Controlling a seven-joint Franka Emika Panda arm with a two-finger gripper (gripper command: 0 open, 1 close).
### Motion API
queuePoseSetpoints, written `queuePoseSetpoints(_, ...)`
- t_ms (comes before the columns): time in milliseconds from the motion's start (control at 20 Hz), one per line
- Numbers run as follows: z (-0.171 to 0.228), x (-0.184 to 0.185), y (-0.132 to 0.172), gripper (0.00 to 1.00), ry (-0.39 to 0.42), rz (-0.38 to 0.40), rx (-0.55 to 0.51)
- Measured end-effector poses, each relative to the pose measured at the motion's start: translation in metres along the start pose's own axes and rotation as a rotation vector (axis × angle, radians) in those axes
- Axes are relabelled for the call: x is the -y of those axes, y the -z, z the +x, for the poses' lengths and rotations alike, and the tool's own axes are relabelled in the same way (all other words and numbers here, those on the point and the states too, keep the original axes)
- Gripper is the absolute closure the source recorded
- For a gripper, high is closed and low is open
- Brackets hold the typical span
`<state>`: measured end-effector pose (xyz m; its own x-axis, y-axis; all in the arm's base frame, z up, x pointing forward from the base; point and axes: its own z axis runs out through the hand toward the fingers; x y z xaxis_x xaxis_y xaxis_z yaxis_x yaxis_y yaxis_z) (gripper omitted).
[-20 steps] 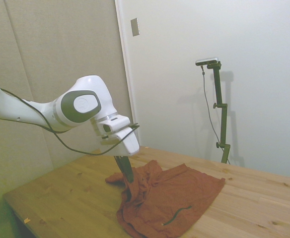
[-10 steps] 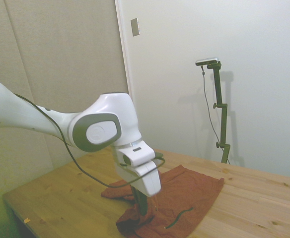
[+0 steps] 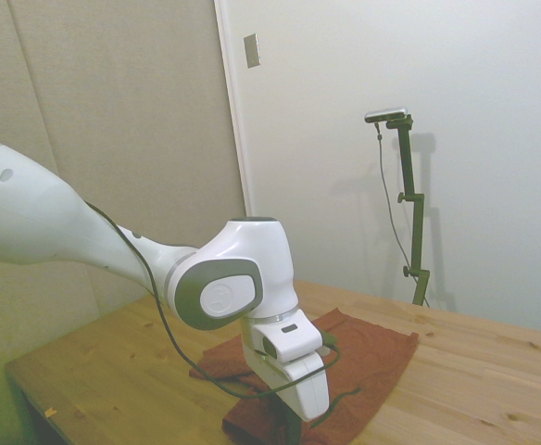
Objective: Fold the shorts
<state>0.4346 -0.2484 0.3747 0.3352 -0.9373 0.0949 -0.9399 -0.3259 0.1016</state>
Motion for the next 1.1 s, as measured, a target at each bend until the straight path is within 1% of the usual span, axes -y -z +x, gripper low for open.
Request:
queuePoseSetpoints(150,0.004,-0.002,0.001,0.0,-0.003,0.0,-0.001)
queuePoseSetpoints(300,0.008,-0.007,0.008,0.0,0.0,-0.003,-0.01)
queuePoseSetpoints(450,0.005,-0.012,0.026,0.0,0.021,-0.018,-0.033)
queuePoseSetpoints(600,-0.005,-0.011,0.054,0.0,0.058,-0.021,-0.097)
queuePoseSetpoints(650,-0.014,-0.007,0.066,0.0,0.081,-0.016,-0.127)
queuePoseSetpoints(700,-0.026,0.0,0.076,0.0,0.117,-0.011,-0.154)
queuePoseSetpoints(800,-0.07,0.023,0.084,0.0,0.226,-0.013,-0.196)
queuePoseSetpoints(950,-0.157,0.061,0.072,0.0,0.403,-0.036,-0.259)
queuePoseSetpoints(1100,-0.232,0.089,0.061,0.0,0.556,-0.04,-0.361)
